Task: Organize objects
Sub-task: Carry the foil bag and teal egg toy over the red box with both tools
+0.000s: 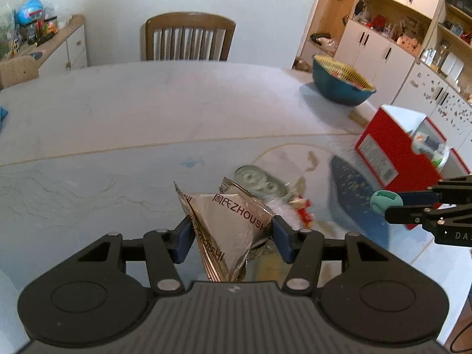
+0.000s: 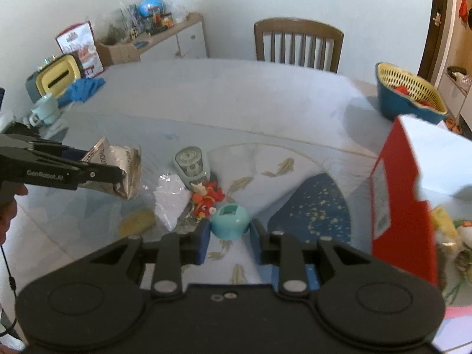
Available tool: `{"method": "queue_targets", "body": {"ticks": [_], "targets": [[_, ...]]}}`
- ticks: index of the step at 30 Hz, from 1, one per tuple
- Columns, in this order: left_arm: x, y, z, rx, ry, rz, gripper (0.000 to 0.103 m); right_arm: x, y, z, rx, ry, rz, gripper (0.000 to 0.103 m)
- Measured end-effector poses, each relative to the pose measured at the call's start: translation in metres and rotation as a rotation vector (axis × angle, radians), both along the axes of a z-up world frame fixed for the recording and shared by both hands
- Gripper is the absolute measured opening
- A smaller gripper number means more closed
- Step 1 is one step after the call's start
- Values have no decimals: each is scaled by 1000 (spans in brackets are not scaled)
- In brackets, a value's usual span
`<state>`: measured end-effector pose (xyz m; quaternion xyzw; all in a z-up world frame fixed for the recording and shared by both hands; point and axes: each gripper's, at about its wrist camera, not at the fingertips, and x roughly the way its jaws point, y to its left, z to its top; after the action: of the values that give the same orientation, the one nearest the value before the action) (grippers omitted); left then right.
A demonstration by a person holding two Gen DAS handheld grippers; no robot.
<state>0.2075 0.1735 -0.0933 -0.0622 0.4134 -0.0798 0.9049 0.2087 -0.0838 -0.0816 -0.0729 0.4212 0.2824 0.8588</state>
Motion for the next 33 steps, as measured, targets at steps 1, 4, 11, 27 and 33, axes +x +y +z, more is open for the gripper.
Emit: {"method": "queue_targets", "body": {"ticks": [1,4,11,27,33], "targets": [[-3,-4,5,2,-13,0,56,-2,-5,5,6,-7,-4,27],[-10,-16,18,6,-35,-7,56,-5,-21,18,30,-23,-16,27],[-14,-56,43,-20,-68,-67,56,-11,-65,41,69,-64,-68,27],[25,-191,70,-25,-125,-224,56,0,-179,50,52,-124,-213,27],[50,-243,69,-4,-124,-281,56,10,-215,44,34,-126,-244,28]]}}
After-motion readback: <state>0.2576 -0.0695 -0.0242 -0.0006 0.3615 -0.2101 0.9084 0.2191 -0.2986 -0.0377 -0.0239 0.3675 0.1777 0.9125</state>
